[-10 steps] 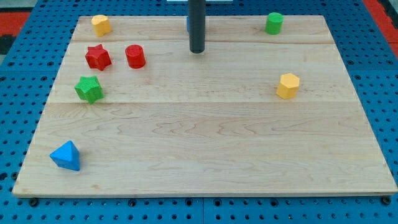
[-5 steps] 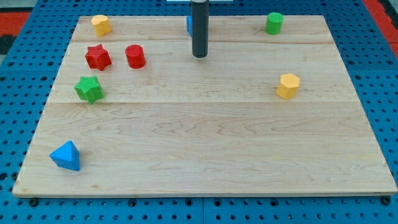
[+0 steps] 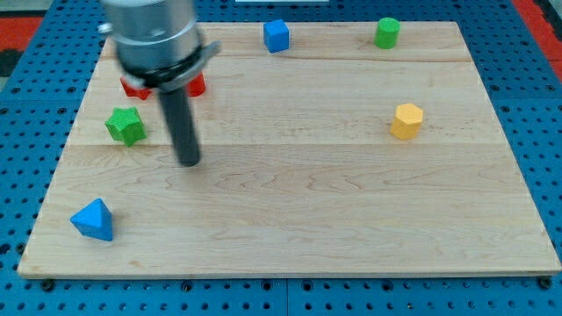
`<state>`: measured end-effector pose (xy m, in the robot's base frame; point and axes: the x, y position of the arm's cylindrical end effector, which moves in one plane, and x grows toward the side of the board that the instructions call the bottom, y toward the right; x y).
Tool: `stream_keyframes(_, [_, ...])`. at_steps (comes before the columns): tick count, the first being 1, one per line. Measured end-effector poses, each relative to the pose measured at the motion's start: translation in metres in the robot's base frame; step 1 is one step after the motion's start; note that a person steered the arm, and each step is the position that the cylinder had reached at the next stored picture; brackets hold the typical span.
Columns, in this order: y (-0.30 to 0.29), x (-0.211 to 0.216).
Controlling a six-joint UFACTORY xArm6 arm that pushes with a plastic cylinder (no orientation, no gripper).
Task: Place the triangle below the hexagon
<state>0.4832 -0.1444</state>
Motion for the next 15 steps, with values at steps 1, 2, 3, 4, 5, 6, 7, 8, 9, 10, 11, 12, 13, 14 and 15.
stream_keyframes(1, [-0.087, 0.0])
stream_keyframes(2, [-0.105, 0.025])
stream_keyframes(3, [-0.115, 0.057])
stream_keyframes(4, [-0.097, 0.088])
stream_keyframes(5, [-0.063, 0.095])
stream_keyframes(6, [0.008, 0.095])
stream_keyframes(7, [0.056, 0.075])
stream_keyframes(8, [0.004, 0.086])
stream_keyframes(9, [-0.031, 0.124])
stream_keyframes(10, [-0.057, 0.125])
stream_keyframes(11, [-0.061, 0.097])
stream_keyframes(12, [0.007, 0.077])
stream_keyframes(13, [-0.015, 0.067])
stream_keyframes(14, [-0.035, 0.042])
stream_keyframes(15, [0.072, 0.029])
